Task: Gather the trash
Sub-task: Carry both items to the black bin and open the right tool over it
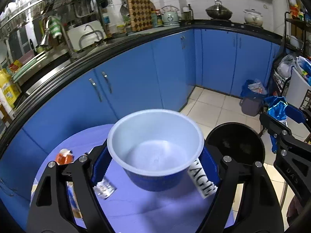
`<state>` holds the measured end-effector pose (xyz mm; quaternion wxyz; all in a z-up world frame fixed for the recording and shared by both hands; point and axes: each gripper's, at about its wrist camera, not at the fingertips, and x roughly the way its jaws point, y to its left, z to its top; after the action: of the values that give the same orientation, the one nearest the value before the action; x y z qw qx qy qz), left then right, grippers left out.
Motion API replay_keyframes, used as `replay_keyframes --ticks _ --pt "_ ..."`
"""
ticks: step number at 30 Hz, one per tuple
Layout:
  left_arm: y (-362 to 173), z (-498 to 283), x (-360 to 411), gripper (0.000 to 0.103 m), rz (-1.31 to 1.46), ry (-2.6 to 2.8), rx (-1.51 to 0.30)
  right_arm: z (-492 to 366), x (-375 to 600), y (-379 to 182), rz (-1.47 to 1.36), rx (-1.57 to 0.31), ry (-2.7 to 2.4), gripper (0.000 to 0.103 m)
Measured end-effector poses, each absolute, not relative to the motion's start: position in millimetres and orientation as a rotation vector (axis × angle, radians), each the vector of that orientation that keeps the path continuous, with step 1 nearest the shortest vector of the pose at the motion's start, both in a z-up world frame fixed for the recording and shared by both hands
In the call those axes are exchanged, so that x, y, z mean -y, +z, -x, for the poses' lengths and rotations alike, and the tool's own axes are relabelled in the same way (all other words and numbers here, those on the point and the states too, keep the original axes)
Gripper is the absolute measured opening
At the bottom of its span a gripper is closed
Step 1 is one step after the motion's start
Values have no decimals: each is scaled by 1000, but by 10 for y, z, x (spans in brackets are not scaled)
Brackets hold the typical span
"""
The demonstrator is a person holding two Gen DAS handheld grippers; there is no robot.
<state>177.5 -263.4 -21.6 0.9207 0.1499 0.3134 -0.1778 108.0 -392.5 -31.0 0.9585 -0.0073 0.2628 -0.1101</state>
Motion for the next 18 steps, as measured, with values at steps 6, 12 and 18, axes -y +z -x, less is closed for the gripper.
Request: replay_keyframes --ticks 6,12,18 --pt "-225 -1769 2992 79 -343 -404 -626 -1118 4196 -377 -5 -533 -250 43" --pt "-228 -1780 3282 79 -369 -423 -609 -1181 4375 -456 -30 -545 -264 43" --pt "-230 -1835 3479 79 -384 -426 -594 -1289 4517 -535 -50 -552 -265 45"
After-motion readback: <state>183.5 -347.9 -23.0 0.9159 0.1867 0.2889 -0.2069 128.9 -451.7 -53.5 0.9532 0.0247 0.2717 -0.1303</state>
